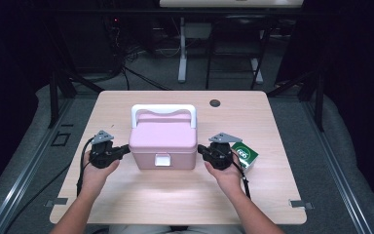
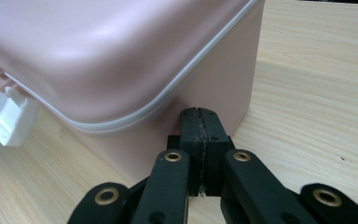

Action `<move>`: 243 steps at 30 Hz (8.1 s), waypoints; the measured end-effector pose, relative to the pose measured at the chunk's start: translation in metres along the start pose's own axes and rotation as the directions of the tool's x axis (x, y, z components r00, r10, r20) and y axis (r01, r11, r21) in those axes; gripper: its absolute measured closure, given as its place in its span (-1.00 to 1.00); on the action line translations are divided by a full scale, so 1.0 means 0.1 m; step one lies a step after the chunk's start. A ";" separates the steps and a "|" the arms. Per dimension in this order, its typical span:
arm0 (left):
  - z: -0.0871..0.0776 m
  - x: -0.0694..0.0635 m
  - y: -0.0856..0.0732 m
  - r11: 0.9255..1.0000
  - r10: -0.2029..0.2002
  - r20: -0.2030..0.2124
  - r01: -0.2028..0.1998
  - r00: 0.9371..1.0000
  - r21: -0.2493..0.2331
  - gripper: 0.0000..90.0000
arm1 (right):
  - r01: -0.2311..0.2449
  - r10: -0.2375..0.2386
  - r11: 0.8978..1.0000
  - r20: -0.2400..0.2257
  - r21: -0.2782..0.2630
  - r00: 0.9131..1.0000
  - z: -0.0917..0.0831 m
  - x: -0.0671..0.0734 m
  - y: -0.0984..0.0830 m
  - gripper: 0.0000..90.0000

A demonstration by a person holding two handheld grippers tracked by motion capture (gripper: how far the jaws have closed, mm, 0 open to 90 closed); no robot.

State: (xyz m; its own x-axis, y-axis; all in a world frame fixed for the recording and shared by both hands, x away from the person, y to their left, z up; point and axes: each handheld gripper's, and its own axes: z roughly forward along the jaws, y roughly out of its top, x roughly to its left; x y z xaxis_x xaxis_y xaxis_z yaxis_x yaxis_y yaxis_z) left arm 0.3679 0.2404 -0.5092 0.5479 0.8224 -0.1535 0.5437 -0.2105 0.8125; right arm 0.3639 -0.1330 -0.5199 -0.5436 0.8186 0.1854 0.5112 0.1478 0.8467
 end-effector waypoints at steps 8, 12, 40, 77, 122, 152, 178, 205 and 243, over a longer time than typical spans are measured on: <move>-0.02 -0.05 -0.01 1.000 0.004 0.021 -0.004 1.000 0.015 1.00 | 0.002 -0.002 1.000 -0.009 0.020 1.000 -0.07 -0.02 -0.01 1.00; -0.03 -0.10 -0.01 1.000 0.013 0.025 -0.013 1.000 0.024 1.00 | 0.014 -0.014 0.999 -0.002 0.031 1.000 -0.12 -0.01 -0.01 1.00; -0.22 -0.41 -0.20 0.998 0.042 0.087 -0.046 0.995 0.041 1.00 | 0.033 -0.033 0.998 -0.013 0.053 0.999 -0.54 0.09 -0.25 1.00; -0.33 -0.36 -0.27 0.998 -0.008 0.124 0.000 0.992 0.065 0.72 | 0.046 -0.041 0.995 -0.059 0.088 0.997 -0.68 0.12 -0.27 0.78; -0.31 -0.34 0.49 0.999 0.037 0.198 -0.042 0.980 0.021 0.34 | 0.018 -0.009 0.999 -0.179 0.050 0.984 -0.58 0.01 0.46 0.41; -0.41 -0.44 0.47 0.994 0.107 0.120 -0.109 0.987 0.011 0.62 | 0.101 -0.098 0.995 -0.127 0.017 0.987 -0.66 0.14 0.43 0.64; -0.52 -0.34 0.61 0.997 0.072 0.150 -0.072 0.986 -0.011 0.62 | 0.065 -0.066 0.998 -0.131 -0.009 0.989 -0.65 0.15 0.65 0.65; -0.68 -0.36 0.23 0.996 0.087 0.161 -0.088 0.983 0.004 0.99 | 0.025 -0.024 1.000 -0.149 -0.001 0.989 -0.66 0.12 0.73 0.65; -0.51 -0.58 0.30 0.990 0.132 0.235 -0.142 0.963 0.023 1.00 | -0.002 -0.001 1.000 -0.159 -0.019 0.987 -0.66 0.07 0.77 0.63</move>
State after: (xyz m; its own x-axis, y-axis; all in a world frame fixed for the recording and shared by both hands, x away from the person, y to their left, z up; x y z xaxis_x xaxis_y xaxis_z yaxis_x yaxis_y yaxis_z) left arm 0.3204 0.2134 -0.4471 0.7492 0.6395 -0.1727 0.4750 -0.3369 0.8130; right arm 0.3558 -0.1526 -0.4207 -0.6434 0.7196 0.2613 0.4995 0.1358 0.8556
